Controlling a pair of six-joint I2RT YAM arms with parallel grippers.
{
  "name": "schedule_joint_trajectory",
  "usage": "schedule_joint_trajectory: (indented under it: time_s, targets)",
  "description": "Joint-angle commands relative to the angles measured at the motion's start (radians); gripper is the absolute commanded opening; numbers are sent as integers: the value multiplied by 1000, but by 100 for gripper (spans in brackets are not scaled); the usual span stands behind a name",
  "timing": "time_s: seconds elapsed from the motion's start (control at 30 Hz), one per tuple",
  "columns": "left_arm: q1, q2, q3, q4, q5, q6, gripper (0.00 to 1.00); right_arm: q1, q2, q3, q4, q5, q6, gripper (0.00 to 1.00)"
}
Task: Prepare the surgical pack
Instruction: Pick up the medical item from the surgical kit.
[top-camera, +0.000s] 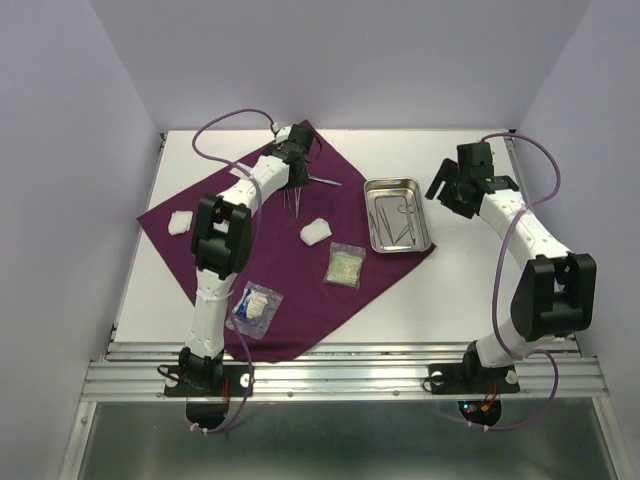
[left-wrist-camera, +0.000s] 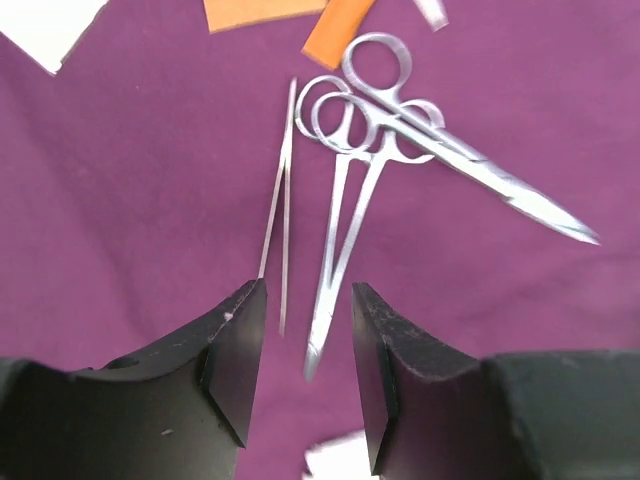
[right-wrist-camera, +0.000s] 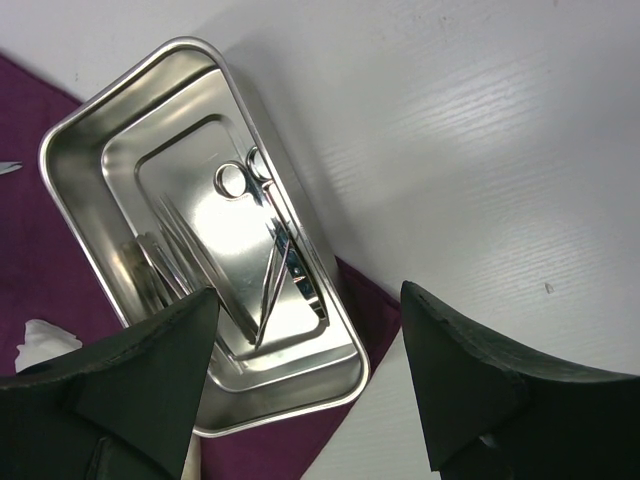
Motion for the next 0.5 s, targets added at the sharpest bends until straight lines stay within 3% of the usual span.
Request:
schedule_joint_trajectory:
  time_s: [0.0,0.13,0.47]
  targets:
    - [17,82,108,-36,-43,54,50,2,-26,15,23,-7,2,78]
    - [31,160,176,-65,-56,67,50,2,-25,9,23,-6,2,78]
    - [54,183,119,-33,-50,54,42,2,-8,17,21,-12,-4,78]
